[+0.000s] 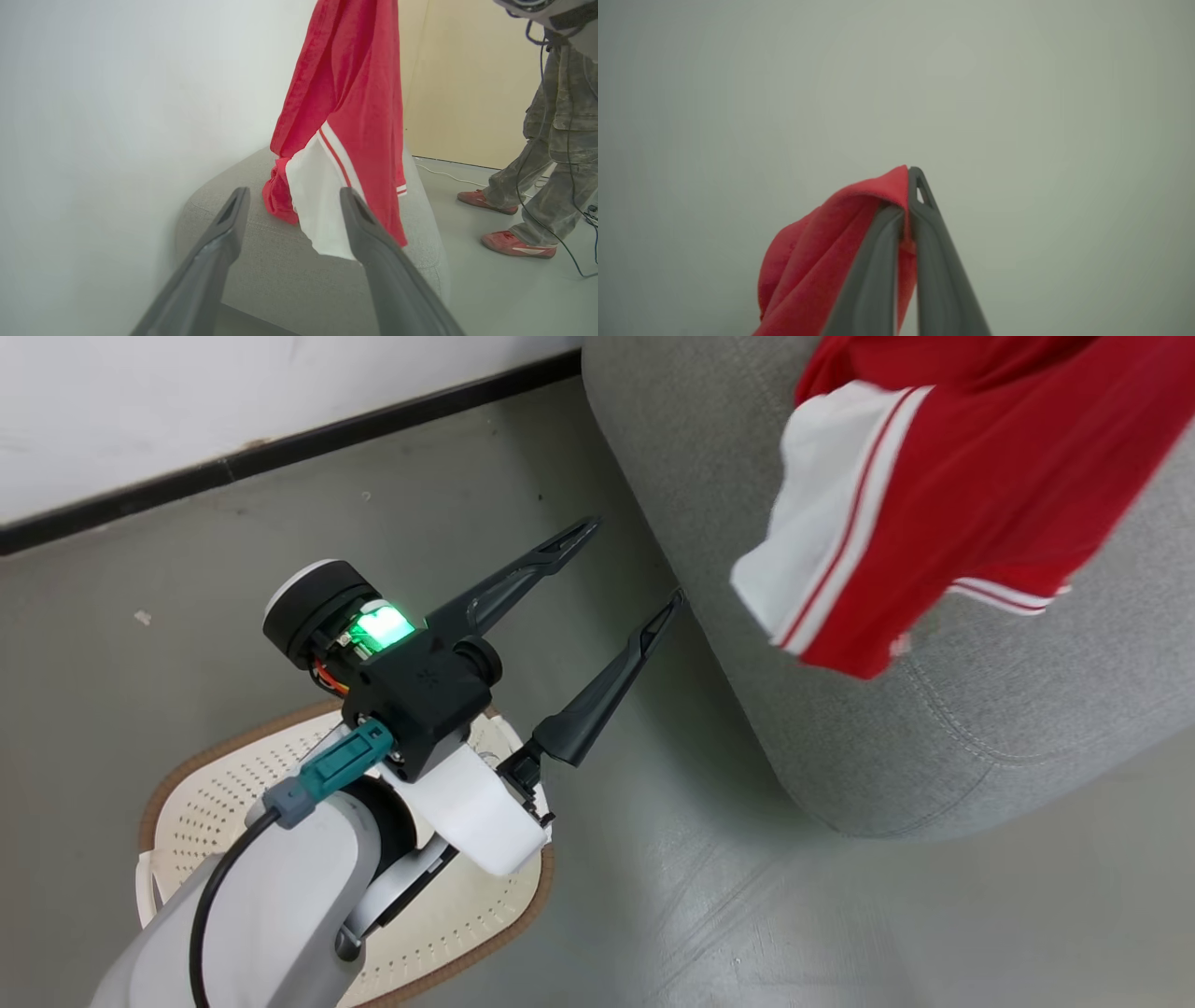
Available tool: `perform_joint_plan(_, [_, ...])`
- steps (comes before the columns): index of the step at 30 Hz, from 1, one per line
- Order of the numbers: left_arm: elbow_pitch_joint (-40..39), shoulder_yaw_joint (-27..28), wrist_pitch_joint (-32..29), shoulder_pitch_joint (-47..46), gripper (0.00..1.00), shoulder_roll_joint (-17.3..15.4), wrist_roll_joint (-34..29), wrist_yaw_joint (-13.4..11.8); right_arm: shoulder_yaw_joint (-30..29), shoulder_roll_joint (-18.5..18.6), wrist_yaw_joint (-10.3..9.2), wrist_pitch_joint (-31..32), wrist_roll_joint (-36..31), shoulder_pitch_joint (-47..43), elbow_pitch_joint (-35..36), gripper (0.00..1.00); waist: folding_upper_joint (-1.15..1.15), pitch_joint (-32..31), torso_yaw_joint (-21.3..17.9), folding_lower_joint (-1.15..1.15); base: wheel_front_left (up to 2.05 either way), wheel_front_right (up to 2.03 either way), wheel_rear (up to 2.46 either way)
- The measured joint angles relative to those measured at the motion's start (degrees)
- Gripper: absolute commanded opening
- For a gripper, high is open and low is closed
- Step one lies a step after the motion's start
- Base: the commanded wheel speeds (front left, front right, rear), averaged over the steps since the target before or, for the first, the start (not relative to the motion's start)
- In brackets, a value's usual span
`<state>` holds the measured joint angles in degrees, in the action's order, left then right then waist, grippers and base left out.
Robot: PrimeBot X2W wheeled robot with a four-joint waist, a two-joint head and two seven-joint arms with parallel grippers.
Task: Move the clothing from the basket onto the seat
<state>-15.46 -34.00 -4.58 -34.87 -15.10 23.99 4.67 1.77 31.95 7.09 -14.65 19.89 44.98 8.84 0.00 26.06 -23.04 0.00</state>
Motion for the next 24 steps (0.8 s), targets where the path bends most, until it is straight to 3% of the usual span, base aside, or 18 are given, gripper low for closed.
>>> perform_joint_plan(7, [-1.92, -0.03, -1.82, 0.01, 1.00, -1.05, -0.93, -0.57, -3.77, 6.93, 0.01, 2.58, 3.85, 13.09, -5.25, 0.00, 0.00, 3.08, 1.45, 0.00, 0.00, 0.00, 0.00])
perform_joint_plan(14, [-3.44, -0.05, -2.50, -0.01, 1.00, -1.52, -1.05, -0.56, -4.67, 12.84, 0.01, 4.70, 5.21, 20.47, -9.89, 0.00, 0.00, 6.03, 2.76, 0.00, 0.00, 0.00, 0.00])
perform_joint_plan(24, [-5.56, -0.26, -4.03, -1.54, 1.00, -2.09, -1.44, -0.51, -3.87, 16.80, 0.01, 6.59, 5.97, 24.85, -16.99, 0.00, 0.00, 10.37, 4.41, 0.00, 0.00, 0.00, 0.00])
